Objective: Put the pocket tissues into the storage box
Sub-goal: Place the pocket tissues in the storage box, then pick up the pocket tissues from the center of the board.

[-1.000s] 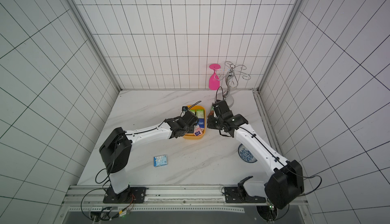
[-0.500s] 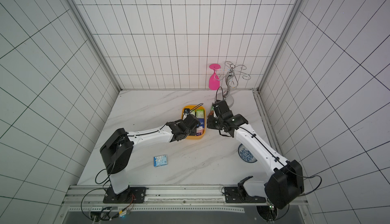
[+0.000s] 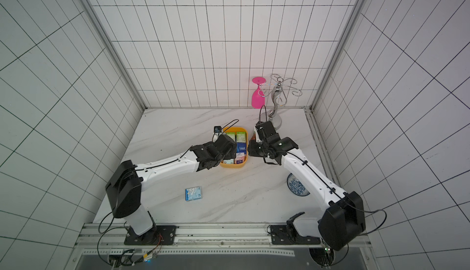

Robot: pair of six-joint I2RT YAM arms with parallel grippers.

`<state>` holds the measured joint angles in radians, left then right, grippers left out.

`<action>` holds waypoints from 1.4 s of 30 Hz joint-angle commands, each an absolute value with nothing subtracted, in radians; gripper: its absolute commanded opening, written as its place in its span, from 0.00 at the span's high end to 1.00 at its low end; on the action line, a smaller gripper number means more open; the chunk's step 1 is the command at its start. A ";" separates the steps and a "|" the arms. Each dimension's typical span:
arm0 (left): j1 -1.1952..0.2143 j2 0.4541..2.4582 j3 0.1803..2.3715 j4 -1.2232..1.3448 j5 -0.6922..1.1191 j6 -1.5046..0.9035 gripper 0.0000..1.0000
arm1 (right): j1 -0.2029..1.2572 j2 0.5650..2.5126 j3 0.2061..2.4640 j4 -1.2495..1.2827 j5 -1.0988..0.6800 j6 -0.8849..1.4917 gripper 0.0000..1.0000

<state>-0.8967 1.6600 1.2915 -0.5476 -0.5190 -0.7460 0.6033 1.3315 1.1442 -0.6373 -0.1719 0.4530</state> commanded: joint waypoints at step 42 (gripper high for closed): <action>-0.344 1.096 0.864 -1.060 0.216 -1.364 0.03 | 0.826 1.691 1.307 -0.515 -0.278 0.433 0.69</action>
<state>-0.3431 1.1267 0.8726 -1.0222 0.1783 -1.3121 0.8139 1.7733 1.2716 -0.4885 -0.2729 0.4335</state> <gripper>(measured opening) 0.976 0.306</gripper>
